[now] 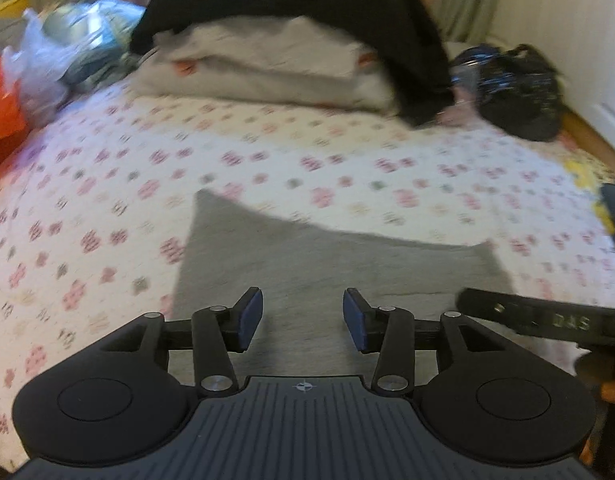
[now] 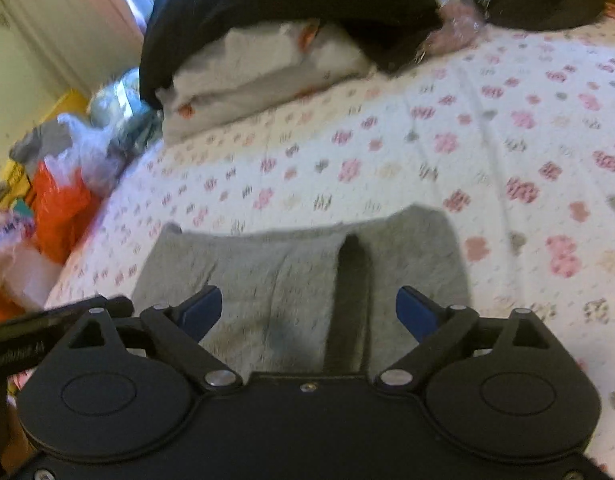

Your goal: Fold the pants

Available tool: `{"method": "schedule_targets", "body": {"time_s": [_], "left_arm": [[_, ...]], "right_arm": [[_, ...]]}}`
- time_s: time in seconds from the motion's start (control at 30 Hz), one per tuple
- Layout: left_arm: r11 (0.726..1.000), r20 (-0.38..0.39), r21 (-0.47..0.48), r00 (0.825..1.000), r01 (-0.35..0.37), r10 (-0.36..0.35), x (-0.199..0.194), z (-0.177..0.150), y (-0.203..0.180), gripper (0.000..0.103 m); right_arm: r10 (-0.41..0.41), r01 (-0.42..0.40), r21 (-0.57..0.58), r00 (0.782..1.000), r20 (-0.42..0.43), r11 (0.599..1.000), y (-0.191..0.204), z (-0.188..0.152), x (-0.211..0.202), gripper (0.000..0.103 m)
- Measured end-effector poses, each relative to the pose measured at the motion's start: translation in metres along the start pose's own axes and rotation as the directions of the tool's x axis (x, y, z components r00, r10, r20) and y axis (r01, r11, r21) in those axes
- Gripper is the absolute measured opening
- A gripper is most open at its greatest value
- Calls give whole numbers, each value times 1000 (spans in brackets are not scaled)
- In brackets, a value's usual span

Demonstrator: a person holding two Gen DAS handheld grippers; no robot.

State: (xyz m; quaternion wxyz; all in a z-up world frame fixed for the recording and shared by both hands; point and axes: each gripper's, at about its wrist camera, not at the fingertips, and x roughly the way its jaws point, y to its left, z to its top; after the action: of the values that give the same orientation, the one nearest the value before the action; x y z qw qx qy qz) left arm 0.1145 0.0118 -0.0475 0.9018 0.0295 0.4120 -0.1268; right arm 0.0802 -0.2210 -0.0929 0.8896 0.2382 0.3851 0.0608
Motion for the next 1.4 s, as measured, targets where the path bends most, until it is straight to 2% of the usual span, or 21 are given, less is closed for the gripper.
{"method": "schedule_targets", "body": {"time_s": [0.13, 0.27, 0.37, 0.4, 0.43, 0.5, 0.53, 0.57, 0.6, 0.67, 0.8, 0.93, 1.03, 1.1, 1.23, 1.3, 1.33, 1.4], "left_arm": [[999, -25, -11, 999, -41, 40, 6, -4, 15, 44], [999, -34, -20, 998, -46, 46, 10, -7, 25, 45], [999, -27, -26, 999, -46, 45, 11, -9, 31, 48], [999, -25, -28, 999, -44, 43, 12, -9, 33, 50], [999, -25, -31, 999, -44, 43, 12, -10, 35, 51], [998, -24, -37, 999, -46, 45, 13, -11, 39, 52], [998, -24, -39, 999, -47, 46, 13, -12, 40, 52], [998, -24, -39, 999, -48, 48, 13, -12, 42, 52], [998, -25, -39, 998, -51, 50, 13, -13, 43, 52], [998, -25, -37, 998, -56, 55, 13, -13, 46, 52], [997, -8, -43, 998, -60, 60, 7, -8, 51, 52], [997, 13, -48, 998, -54, 55, 4, 2, 49, 53], [998, 10, -34, 999, -50, 51, 10, 5, 42, 59], [998, -11, -19, 998, -56, 55, 21, 1, 35, 60], [998, -104, 2, 992, -64, 64, 50, -16, 28, 61], [997, -107, 4, 991, -76, 76, 56, -24, 29, 63], [997, -98, -1, 992, -76, 75, 54, -25, 30, 63], [997, -90, -10, 994, -70, 69, 50, -25, 33, 63]], "right_arm": [[-2, 2, 0, 998, -68, 1000, 2, -5, 20, 95], [-6, 3, -18, 992, -129, 1000, 2, -10, 35, 95], [13, -16, -21, 990, -139, 1000, 1, -11, 38, 96], [28, -32, -23, 989, -143, 999, 1, -11, 38, 94], [47, -51, -27, 988, -148, 998, 1, -11, 38, 90], [88, -94, -31, 984, -153, 995, 1, -11, 38, 64], [103, -108, -26, 983, -155, 994, 1, -12, 38, 55], [121, -124, -11, 981, -150, 992, 1, -12, 37, 41], [129, -130, -2, 982, -136, 992, 1, -13, 35, 32], [130, -133, -31, 986, -103, 991, 5, -13, 28, 27], [120, -127, -122, 991, -68, 984, 21, -9, 9, 23], [99, -103, -208, 995, -30, 973, 36, 6, -13, 23], [50, -50, -251, 999, -7, 967, 38, 14, -20, 23], [-10, 10, -262, 1000, -1, 965, 32, 16, -17, 23], [-104, 82, -268, 992, -68, 960, 18, 7, 16, 26], [-154, 124, -290, 985, -83, 949, 15, -3, 30, 39], [-166, 142, -302, 984, -56, 943, 14, -7, 28, 45], [-200, 194, -330, 980, 16, 924, 14, -13, 18, 77]]}}
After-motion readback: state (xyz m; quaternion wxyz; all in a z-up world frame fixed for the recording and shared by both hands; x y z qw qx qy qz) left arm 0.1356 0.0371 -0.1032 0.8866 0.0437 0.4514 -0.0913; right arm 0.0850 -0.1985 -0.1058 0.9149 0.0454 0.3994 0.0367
